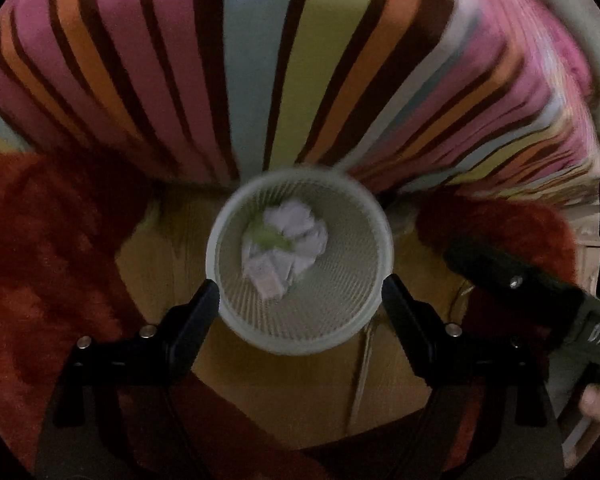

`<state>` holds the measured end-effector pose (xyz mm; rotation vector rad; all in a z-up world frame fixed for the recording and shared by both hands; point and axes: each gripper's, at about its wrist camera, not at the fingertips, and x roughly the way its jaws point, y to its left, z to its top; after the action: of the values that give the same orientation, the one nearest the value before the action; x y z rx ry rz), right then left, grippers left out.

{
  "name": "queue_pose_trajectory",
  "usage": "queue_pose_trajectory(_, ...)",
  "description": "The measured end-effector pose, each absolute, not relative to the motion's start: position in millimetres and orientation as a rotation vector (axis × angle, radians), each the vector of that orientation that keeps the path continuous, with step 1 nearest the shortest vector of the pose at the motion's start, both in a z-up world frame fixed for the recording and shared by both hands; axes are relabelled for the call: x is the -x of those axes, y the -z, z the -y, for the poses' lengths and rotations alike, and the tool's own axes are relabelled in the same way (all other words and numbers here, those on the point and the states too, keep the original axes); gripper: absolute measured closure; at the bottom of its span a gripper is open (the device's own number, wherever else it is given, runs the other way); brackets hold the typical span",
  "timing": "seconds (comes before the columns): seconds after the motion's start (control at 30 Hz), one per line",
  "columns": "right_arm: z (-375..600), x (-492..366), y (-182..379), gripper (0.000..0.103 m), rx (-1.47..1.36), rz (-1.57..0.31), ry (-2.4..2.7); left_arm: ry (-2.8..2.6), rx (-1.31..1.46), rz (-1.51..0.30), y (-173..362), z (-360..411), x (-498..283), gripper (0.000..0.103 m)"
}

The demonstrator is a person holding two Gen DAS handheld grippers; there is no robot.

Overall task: Collect trash
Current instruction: 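Lift both tools away from the wastebasket back toward the bed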

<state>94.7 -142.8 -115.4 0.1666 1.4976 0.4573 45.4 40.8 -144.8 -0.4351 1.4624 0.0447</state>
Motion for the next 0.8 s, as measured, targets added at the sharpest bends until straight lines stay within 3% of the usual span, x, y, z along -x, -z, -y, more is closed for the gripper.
queue_pose_trajectory(0.23, 162.4, -124.4, 19.7, 0.008, -0.149, -1.048, -0.432, -0.093, 0.340, -1.188, 71.6, -53.0, -60.3, 0.022)
queue_pose_trajectory(0.37, 181.4, -151.5, -4.5, 0.008, -0.130, -0.860, -0.348, -0.110, 0.334, -1.085, 44.0, -64.5, -81.5, 0.022)
queue_pose_trajectory(0.8, 191.7, -244.6, -21.0, 0.008, -0.004, -0.727, -0.331, -0.108, 0.277, -0.955, 9.8, -82.0, -203.5, 0.022)
